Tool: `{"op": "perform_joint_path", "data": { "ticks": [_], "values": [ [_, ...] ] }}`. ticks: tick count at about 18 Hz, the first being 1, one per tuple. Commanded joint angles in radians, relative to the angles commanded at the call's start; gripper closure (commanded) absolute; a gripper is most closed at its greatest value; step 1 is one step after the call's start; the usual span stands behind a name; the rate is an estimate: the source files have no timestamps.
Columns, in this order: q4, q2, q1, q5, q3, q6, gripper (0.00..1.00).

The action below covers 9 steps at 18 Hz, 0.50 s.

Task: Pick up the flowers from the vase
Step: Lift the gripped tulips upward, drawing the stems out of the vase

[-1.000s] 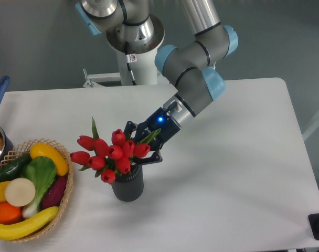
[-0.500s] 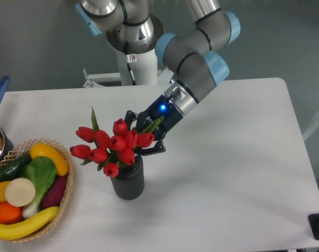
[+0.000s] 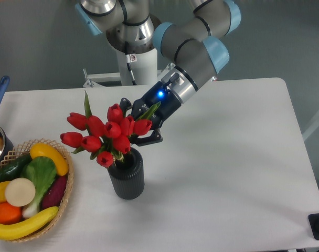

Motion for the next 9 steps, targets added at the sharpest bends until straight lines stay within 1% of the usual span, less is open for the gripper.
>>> {"op": "perform_joint_path", "data": {
  "ticks": [9],
  "values": [
    [0.000,0.014,0.002,-0.008,0.081,-0.107,0.74]
  ]
}}
